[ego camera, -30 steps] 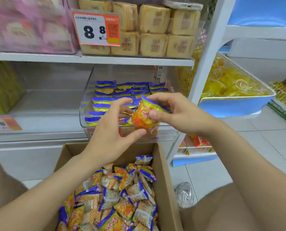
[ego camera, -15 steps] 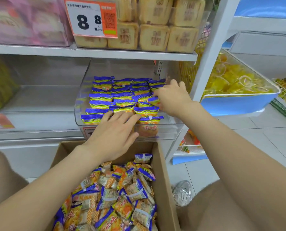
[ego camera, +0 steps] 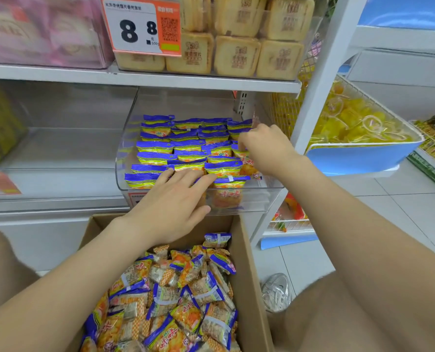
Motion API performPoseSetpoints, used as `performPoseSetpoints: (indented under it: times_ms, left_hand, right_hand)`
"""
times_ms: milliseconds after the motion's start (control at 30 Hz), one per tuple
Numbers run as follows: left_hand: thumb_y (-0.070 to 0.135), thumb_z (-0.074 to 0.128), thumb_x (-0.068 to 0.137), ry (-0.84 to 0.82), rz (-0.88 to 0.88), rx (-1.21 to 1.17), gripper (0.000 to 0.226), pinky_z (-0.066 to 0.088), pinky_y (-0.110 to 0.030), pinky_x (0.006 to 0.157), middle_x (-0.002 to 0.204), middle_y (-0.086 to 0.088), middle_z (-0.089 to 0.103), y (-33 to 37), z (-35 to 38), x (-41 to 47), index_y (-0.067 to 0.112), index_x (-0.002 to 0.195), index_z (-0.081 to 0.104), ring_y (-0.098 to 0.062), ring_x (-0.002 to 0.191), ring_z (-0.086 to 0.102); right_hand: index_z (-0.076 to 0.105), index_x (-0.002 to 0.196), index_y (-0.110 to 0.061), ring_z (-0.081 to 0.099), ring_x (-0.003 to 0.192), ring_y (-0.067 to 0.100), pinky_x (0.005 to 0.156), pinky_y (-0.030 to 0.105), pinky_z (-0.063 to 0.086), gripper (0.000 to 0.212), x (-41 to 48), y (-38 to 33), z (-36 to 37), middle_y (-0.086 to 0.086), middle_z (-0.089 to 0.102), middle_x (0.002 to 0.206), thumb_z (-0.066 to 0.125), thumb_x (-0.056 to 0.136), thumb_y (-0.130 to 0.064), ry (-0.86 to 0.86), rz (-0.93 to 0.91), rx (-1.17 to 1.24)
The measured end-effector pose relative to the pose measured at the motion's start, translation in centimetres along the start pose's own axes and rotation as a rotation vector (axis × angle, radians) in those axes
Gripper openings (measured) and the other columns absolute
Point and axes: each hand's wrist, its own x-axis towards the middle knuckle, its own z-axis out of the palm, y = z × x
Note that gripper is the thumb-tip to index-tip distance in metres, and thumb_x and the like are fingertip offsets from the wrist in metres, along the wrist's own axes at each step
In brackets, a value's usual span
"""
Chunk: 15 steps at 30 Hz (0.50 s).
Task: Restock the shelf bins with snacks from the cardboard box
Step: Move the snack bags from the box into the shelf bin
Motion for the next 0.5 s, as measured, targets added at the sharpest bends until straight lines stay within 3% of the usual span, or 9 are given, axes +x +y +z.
performPoseSetpoints:
  times_ms: [100, 200, 300, 367, 433, 500]
  left_hand:
    - [0.050, 0.047, 0.106, 0.019, 0.004, -0.066, 0.063, 0.019, -0.046, 0.127, 0.163, 0.005, 0.035, -0.1, -0.1, 0.0, 0.034, 0.162, 0.024, -0.019, 0.152, 0.031]
    - [0.040, 0.057, 0.103, 0.099, -0.002, -0.144, 0.058, 0.032, -0.044, 0.122, 0.156, 0.004, 0.043, -0.3, -0.2, -0.5, 0.030, 0.157, 0.037, -0.020, 0.144, 0.041]
    - [0.024, 0.064, 0.097, 0.310, 0.023, -0.137, 0.038, 0.046, -0.038, 0.100, 0.128, 0.002, 0.055, 0.1, -0.7, -1.3, 0.021, 0.134, 0.057, -0.021, 0.120, 0.051]
    - [0.022, 0.066, 0.093, 0.440, 0.066, -0.146, 0.016, 0.044, -0.034, 0.080, 0.102, 0.004, 0.054, 1.0, -1.1, -2.3, 0.018, 0.109, 0.062, -0.019, 0.095, 0.051]
    - [0.029, 0.063, 0.092, 0.386, 0.110, -0.154, 0.010, 0.042, -0.033, 0.068, 0.084, 0.008, 0.053, 1.8, -0.4, -3.4, 0.021, 0.093, 0.057, -0.018, 0.079, 0.050]
    - [0.038, 0.056, 0.095, 0.159, 0.097, -0.144, 0.014, 0.048, -0.037, 0.061, 0.077, 0.010, 0.057, 2.1, 2.0, -4.6, 0.026, 0.089, 0.052, -0.019, 0.072, 0.058]
  right_hand:
    - [0.067, 0.111, -0.020, 0.060, 0.108, 0.032, 0.084, 0.040, 0.039, 0.031, -0.4, -0.3, 0.5, 0.007, 0.069, 0.111, 0.061, 0.091, 0.003, -0.031, -0.044, -0.061]
    - [0.067, 0.115, -0.016, 0.064, 0.102, 0.036, 0.080, 0.040, 0.049, 0.034, -0.9, -0.1, 0.1, 0.011, 0.070, 0.108, 0.063, 0.088, 0.005, 0.020, 0.042, 0.093]
    - [0.071, 0.112, -0.014, 0.065, 0.098, 0.032, 0.082, 0.046, 0.056, 0.027, -3.1, -0.5, -1.4, 0.009, 0.071, 0.103, 0.062, 0.089, -0.003, 0.233, 0.119, 0.321]
    - [0.074, 0.101, -0.018, 0.068, 0.085, 0.020, 0.077, 0.041, 0.057, 0.022, -5.8, -2.2, -3.3, -0.002, 0.074, 0.091, 0.059, 0.087, -0.009, 0.337, 0.062, 0.561]
    - [0.073, 0.089, -0.024, 0.066, 0.071, 0.011, 0.069, 0.035, 0.056, 0.019, -8.7, -4.9, -5.0, -0.010, 0.071, 0.077, 0.059, 0.083, -0.014, 0.280, -0.058, 0.739]
    - [0.070, 0.088, -0.027, 0.063, 0.067, 0.011, 0.063, 0.035, 0.055, 0.018, -10.8, -7.9, -5.0, -0.011, 0.067, 0.071, 0.056, 0.081, -0.019, 0.070, -0.189, 0.759]
